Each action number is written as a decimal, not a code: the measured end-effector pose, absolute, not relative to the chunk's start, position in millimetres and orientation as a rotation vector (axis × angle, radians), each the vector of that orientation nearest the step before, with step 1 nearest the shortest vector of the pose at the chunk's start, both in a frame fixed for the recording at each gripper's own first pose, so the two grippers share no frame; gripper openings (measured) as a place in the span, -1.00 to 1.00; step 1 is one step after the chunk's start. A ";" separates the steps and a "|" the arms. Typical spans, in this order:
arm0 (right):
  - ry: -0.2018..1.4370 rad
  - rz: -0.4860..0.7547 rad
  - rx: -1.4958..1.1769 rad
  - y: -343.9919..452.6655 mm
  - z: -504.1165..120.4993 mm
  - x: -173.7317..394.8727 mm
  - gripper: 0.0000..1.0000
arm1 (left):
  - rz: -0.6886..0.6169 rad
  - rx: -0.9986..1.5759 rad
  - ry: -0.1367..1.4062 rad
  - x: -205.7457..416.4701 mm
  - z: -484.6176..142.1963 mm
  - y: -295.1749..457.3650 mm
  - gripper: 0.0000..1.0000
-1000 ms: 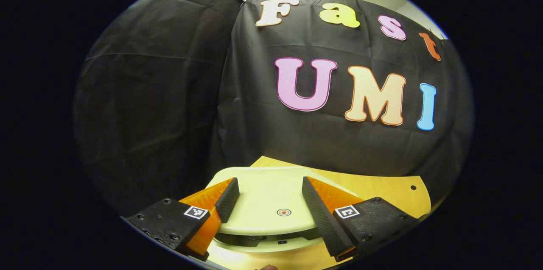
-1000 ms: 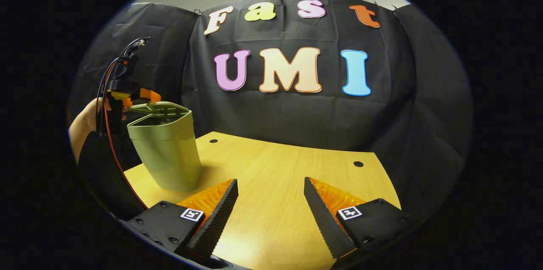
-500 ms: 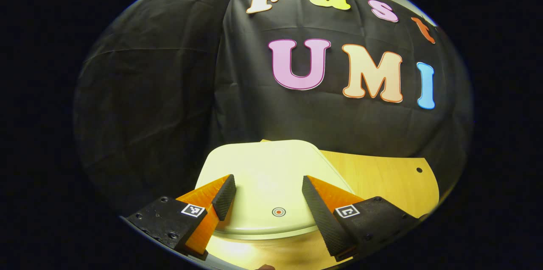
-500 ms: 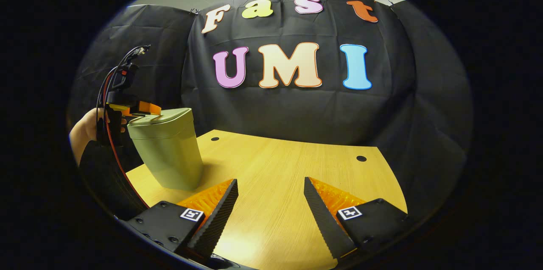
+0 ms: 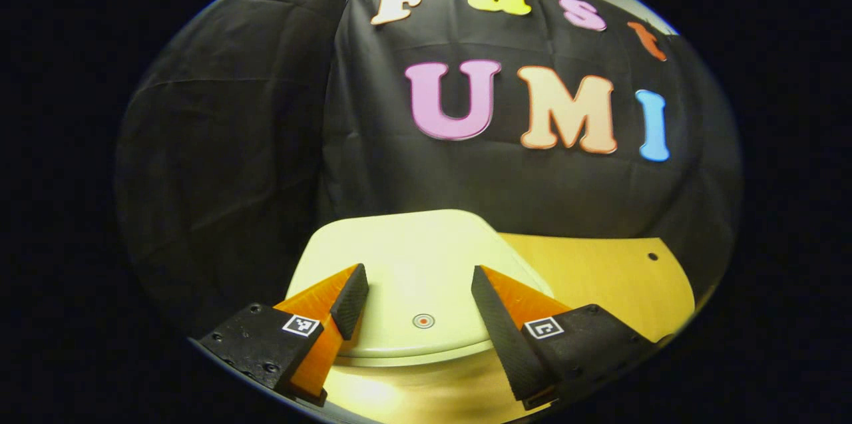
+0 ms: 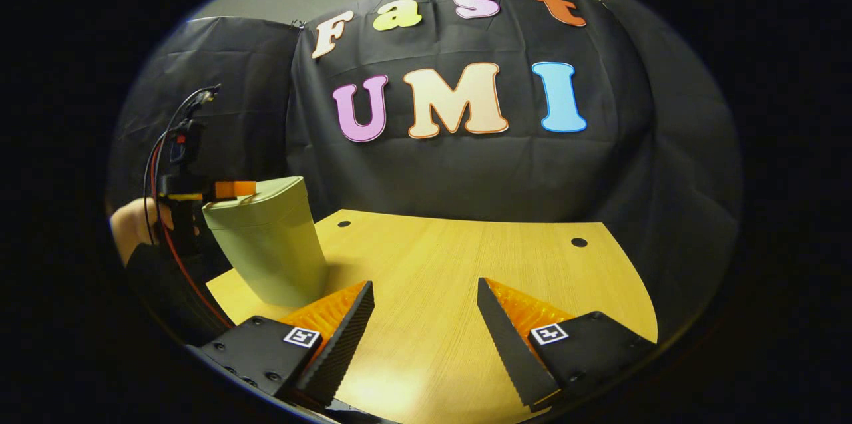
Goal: Press the lid of the desktop garbage bin to open it, pick up the crumpled paper on the desktop and throw it into the bin, then pick up the pop can on the desktop and drop it into the bin, and finally close the garbage bin lid.
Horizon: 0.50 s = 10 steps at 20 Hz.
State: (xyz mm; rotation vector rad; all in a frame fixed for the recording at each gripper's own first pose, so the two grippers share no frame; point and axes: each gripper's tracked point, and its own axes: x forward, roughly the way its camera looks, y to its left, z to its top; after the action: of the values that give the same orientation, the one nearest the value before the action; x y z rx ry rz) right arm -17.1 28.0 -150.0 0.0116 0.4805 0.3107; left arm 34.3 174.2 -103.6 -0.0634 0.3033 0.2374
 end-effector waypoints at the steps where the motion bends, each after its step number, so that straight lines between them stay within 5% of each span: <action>1: 0.475 0.308 0.014 26.7 -147.6 -15.5 0.99 | 0.231 -0.048 0.286 36.0 -103.6 176.1 0.89; 10: 0.259 0.275 -0.023 17.2 -67.9 -0.7 0.93 | 0.064 -0.062 0.036 29.1 -51.2 98.3 0.90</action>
State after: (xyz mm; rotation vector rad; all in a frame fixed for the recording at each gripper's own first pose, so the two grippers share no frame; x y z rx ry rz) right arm -0.7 17.2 -67.9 -0.0226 0.2588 0.2745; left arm 29.1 98.3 -51.2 -0.0624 0.0360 0.0636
